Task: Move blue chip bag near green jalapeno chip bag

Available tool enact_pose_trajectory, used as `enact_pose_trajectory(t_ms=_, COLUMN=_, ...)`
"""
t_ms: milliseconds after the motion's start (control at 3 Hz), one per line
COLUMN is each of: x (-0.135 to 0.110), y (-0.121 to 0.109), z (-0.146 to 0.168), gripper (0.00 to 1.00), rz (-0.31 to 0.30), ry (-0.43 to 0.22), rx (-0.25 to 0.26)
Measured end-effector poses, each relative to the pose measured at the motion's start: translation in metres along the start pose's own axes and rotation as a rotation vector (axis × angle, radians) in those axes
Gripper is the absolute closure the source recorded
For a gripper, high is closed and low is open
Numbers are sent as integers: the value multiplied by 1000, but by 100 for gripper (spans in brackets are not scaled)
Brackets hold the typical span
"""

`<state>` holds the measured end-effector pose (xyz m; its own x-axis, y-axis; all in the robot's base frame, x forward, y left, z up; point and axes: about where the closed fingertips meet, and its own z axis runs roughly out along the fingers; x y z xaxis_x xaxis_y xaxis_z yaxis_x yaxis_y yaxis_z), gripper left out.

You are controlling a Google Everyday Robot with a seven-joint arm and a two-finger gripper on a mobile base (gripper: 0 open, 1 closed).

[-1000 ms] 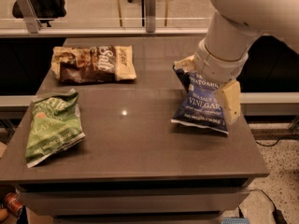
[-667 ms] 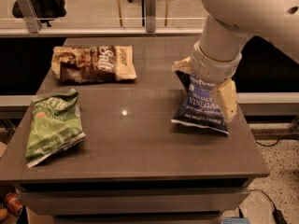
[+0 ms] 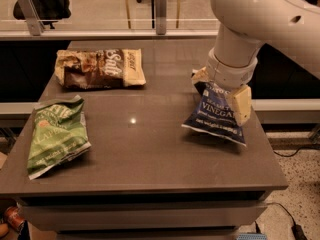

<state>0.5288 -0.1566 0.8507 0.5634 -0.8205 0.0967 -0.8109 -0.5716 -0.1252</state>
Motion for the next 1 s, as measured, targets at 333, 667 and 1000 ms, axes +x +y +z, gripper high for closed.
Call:
enact_pose_trajectory(t_ms=333, x=9, y=3, z=5, gripper=41, rz=13, ry=5, rx=-5)
enact_pose_trajectory(t_ms=667, x=14, y=8, z=4, gripper=65, rz=21, ry=7, rx=-9)
enact_pose_trajectory(t_ms=1000, x=12, y=8, z=-5, gripper=87, rz=9, ry=6, rx=-6)
